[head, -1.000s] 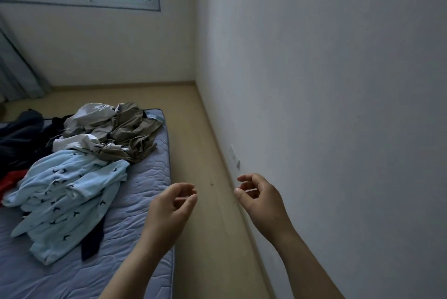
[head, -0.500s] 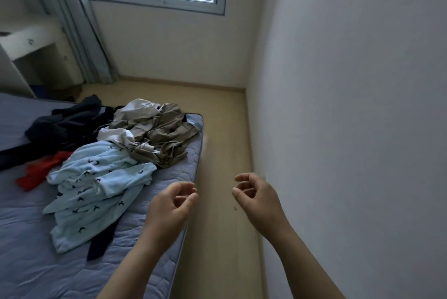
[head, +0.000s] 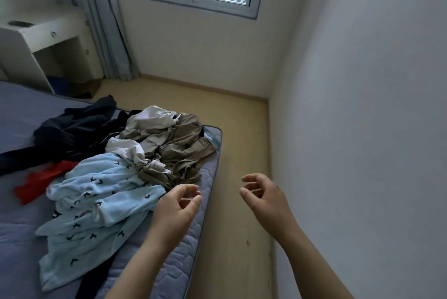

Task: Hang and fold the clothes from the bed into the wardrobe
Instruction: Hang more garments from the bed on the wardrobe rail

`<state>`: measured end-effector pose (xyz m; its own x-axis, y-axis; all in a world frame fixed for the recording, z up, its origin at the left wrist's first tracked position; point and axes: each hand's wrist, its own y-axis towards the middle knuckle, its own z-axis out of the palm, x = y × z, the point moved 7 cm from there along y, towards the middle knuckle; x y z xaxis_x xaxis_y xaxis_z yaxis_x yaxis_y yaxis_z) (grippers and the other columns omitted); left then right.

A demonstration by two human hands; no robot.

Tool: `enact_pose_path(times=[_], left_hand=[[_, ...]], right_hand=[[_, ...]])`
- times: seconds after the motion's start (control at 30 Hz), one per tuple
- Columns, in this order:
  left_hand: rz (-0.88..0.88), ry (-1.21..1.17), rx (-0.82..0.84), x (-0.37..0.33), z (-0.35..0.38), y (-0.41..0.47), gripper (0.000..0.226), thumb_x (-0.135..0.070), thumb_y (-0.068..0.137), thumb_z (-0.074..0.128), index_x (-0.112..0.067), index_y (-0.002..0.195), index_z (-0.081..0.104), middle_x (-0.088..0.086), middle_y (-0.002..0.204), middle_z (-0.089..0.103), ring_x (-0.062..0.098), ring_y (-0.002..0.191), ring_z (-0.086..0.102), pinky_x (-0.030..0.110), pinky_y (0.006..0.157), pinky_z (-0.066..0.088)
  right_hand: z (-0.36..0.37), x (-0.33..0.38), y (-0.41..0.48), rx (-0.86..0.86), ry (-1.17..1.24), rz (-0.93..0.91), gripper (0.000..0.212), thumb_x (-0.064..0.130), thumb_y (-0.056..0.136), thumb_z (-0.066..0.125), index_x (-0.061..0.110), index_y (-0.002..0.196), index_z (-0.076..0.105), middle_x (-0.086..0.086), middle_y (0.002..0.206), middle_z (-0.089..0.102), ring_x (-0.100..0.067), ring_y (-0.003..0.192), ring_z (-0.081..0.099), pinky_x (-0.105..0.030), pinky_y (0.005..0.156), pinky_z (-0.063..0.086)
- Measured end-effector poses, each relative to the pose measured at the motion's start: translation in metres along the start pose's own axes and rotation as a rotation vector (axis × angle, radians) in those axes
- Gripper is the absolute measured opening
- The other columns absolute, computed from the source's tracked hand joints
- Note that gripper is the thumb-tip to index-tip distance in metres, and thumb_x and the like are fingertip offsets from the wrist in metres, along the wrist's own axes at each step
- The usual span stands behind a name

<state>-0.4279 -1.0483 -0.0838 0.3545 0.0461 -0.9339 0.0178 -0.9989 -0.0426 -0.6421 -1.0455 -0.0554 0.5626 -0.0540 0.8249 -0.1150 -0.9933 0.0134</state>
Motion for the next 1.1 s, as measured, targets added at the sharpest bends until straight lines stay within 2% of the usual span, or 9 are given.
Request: enact_pose_path(times=[0.37,0.47,0.73,0.97,1.03,1.1], left_hand=[[-0.038,-0.003,0.011,-0.004,0.052,0.144,0.016,-0.017,0.087,0.067,-0.025,0.100,0.066,-0.006,0.092,0.071,0.004,0.086,0.066,0.014,0.071,0.049],[-0.048,-0.014,0.001,-0.014,0.075,0.182,0.016,-0.015,0.087,0.067,-0.025,0.100,0.066,-0.005,0.093,0.071,0.007,0.087,0.067,0.024,0.077,0.055],[-0.098,0.018,-0.118,-0.038,0.110,0.278,0.015,-0.017,0.087,0.067,-0.021,0.101,0.068,-0.007,0.091,0.071,0.006,0.084,0.066,0.028,0.078,0.056],[-0.185,0.001,-0.247,-0.017,0.110,0.359,0.012,-0.015,0.085,0.068,-0.022,0.095,0.069,-0.005,0.089,0.072,0.011,0.083,0.067,0.035,0.080,0.055],[-0.192,0.000,-0.272,-0.012,0.109,0.390,0.012,-0.017,0.085,0.068,-0.024,0.094,0.068,-0.006,0.091,0.071,0.010,0.085,0.066,0.032,0.081,0.054],[-0.199,-0.001,-0.307,-0.008,0.105,0.417,0.011,-0.019,0.085,0.068,-0.027,0.093,0.068,-0.007,0.090,0.071,0.007,0.085,0.065,0.023,0.078,0.052]], right_hand=[[-0.016,-0.042,0.152,0.037,0.010,0.034,0.016,0.025,0.088,0.066,0.027,0.103,0.062,0.010,0.086,0.065,-0.001,0.077,0.060,-0.012,0.064,0.048],[-0.028,-0.053,0.197,0.049,0.012,0.023,0.017,0.025,0.088,0.066,0.025,0.104,0.062,0.009,0.088,0.065,-0.003,0.080,0.061,-0.016,0.067,0.051],[-0.047,-0.054,0.331,0.178,-0.004,-0.078,0.015,0.022,0.087,0.067,0.025,0.102,0.063,0.010,0.083,0.065,0.002,0.074,0.059,-0.008,0.062,0.046],[-0.013,-0.057,0.435,0.316,-0.025,-0.122,0.015,0.021,0.086,0.067,0.024,0.100,0.064,0.009,0.081,0.065,0.005,0.070,0.058,-0.007,0.062,0.044],[0.001,-0.053,0.469,0.344,-0.042,-0.146,0.015,0.021,0.086,0.067,0.023,0.101,0.064,0.009,0.081,0.065,0.004,0.071,0.058,-0.008,0.062,0.044],[0.013,-0.045,0.501,0.361,-0.048,-0.168,0.014,0.019,0.086,0.066,0.022,0.100,0.065,0.009,0.081,0.065,0.003,0.071,0.058,-0.008,0.061,0.044]])
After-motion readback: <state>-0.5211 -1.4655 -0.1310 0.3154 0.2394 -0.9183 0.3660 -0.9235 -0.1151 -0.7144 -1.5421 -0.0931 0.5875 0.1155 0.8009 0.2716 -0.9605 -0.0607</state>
